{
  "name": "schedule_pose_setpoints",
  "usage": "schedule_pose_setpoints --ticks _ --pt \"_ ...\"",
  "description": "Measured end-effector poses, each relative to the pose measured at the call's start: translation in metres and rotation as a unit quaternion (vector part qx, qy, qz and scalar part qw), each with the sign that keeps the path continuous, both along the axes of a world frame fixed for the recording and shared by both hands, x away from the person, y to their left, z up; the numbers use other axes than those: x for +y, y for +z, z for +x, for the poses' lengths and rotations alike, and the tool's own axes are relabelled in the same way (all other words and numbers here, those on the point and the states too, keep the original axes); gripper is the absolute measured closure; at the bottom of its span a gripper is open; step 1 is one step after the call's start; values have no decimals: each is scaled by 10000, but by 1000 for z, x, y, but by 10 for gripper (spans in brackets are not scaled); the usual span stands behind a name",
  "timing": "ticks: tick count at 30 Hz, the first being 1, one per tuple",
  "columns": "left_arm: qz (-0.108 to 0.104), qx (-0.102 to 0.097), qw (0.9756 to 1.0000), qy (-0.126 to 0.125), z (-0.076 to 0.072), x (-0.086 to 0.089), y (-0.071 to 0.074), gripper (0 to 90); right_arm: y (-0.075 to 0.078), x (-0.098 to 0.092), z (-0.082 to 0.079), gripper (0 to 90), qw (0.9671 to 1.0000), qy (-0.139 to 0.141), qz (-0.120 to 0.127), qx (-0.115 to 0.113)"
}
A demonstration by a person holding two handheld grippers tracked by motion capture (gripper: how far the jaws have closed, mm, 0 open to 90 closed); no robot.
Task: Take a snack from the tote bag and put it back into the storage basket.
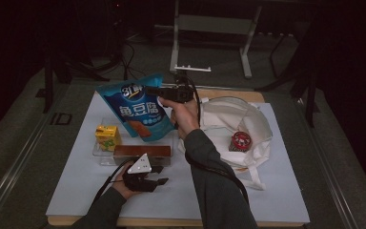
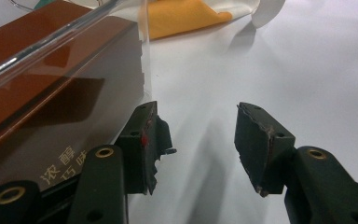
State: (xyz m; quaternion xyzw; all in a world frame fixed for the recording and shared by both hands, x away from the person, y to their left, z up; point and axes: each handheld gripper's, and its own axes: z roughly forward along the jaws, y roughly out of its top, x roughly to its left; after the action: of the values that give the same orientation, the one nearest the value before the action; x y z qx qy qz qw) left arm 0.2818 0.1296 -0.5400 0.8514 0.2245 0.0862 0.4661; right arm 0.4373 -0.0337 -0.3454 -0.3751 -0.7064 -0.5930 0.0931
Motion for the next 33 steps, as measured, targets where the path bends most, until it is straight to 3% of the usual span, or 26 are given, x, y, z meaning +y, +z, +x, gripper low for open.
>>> schedule_pose_setpoints --ticks 14,26,29,33 --pt "5 -27 10000 16 -1 0 0 487 -27 20 1 884 9999 -10 -118 42" --pt "32 -24 10000 13 -1 0 0 486 -46 5 5 881 9997 -102 116 174" --pt "35 -33 10000 25 -1 0 0 484 -46 1 6 881 9998 -110 38 134" --pt "37 -35 10000 27 0 0 0 484 -46 -4 3 879 9994 -185 -301 -66"
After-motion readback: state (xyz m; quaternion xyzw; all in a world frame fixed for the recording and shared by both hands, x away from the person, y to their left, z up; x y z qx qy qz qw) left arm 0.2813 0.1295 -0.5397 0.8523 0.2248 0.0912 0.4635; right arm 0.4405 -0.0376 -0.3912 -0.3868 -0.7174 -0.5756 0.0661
